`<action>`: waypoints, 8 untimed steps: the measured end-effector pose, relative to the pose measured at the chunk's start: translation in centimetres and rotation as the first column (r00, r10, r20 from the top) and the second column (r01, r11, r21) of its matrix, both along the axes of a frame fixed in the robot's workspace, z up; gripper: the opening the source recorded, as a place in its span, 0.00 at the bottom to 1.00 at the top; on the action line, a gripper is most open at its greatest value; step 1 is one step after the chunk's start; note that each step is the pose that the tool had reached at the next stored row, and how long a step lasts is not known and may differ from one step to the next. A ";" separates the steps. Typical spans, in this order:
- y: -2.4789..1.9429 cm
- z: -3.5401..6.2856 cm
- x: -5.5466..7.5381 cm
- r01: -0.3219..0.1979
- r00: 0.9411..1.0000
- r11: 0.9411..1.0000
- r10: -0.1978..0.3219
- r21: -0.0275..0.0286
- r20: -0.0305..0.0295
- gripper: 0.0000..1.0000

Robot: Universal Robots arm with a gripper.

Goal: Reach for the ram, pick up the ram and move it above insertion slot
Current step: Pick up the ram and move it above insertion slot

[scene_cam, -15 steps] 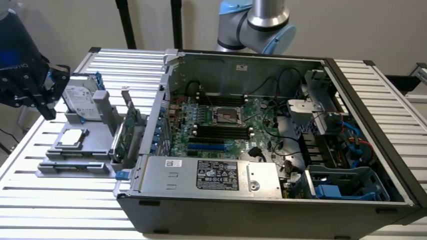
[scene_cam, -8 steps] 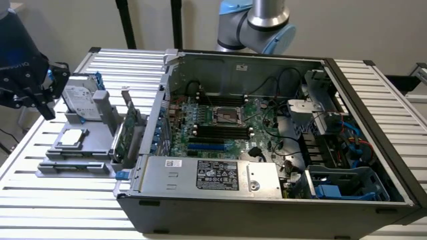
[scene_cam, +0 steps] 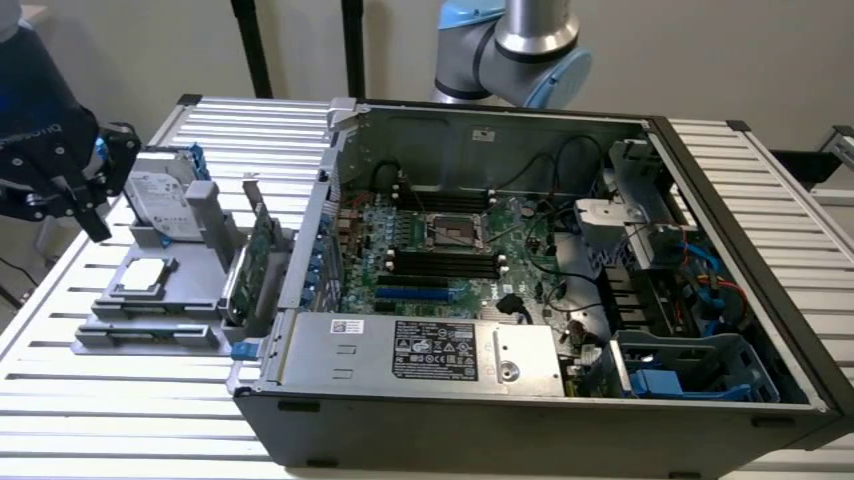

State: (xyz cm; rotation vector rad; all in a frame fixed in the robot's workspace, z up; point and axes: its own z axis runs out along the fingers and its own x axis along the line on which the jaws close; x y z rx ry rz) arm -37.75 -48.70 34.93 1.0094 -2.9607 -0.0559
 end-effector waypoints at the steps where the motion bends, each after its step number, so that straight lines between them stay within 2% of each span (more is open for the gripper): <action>1: 0.00 -0.04 0.0 -0.018 1.000 1.000 0.018 0.000 0.000 0.11; 5: -0.01 -0.09 0.0 -0.090 0.996 0.996 0.090 0.000 0.000 0.11; 8: 0.00 -0.09 0.0 -0.145 0.989 0.989 0.145 0.000 0.000 0.11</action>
